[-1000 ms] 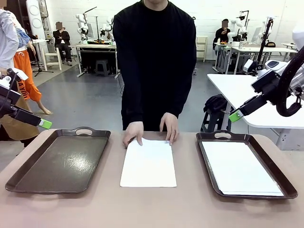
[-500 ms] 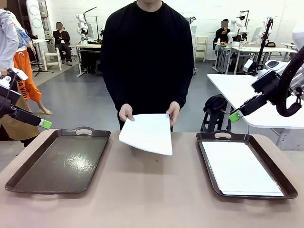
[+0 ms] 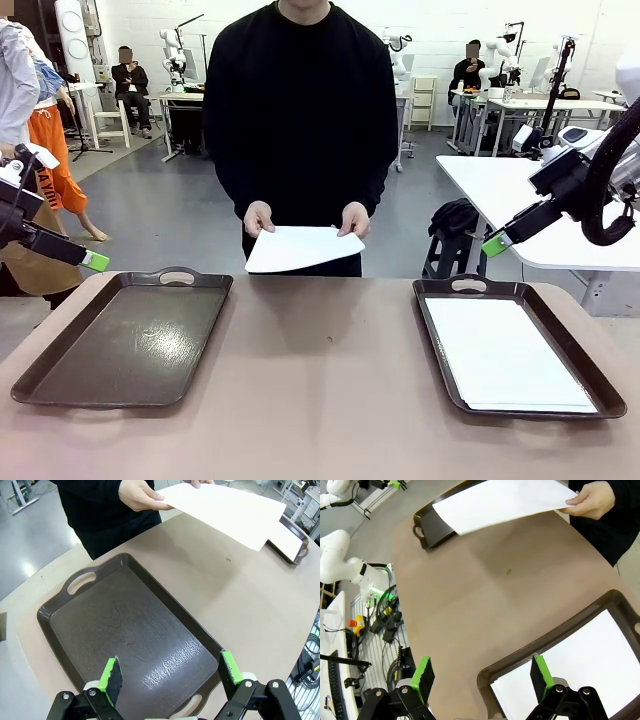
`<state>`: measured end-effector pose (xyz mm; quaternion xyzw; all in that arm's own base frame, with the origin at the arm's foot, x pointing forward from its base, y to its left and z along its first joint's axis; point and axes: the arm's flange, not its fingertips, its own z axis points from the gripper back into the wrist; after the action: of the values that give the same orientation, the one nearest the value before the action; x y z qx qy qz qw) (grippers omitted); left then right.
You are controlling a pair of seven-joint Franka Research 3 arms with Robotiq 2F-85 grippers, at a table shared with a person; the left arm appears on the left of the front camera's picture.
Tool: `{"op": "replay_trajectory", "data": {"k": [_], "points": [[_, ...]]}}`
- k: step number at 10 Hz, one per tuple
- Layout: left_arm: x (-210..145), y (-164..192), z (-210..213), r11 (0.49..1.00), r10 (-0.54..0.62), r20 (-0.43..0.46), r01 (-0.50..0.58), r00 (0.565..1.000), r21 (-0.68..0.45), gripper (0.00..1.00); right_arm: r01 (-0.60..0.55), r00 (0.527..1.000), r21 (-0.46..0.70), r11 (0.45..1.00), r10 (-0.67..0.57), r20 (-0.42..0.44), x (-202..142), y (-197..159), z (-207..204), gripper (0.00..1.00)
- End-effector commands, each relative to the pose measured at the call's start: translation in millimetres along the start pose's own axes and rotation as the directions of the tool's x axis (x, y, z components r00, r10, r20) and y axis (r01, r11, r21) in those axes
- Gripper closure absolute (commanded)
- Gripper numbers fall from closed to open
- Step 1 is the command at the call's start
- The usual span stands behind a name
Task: Sort the A4 documents.
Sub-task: Receive the A4 Paper.
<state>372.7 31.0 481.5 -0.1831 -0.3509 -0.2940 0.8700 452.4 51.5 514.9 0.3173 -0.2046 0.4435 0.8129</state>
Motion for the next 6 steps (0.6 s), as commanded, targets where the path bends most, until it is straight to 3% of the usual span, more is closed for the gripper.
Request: {"op": "replay_trajectory", "data": {"k": [1,6], "points": [[-2.0,3.3,-2.0,1.0,-0.011,0.014,0.011,1.0,-0.016,0.0,-0.007,1.0,-0.004,1.0,0.007,0.004,1.3,0.6,-0.4,0.0],[-2.0,3.3,-2.0,1.0,-0.011,0.014,0.011,1.0,-0.016,0.0,-0.007,1.0,-0.004,1.0,0.007,0.004,1.3,0.6,-0.4,0.0]]}}
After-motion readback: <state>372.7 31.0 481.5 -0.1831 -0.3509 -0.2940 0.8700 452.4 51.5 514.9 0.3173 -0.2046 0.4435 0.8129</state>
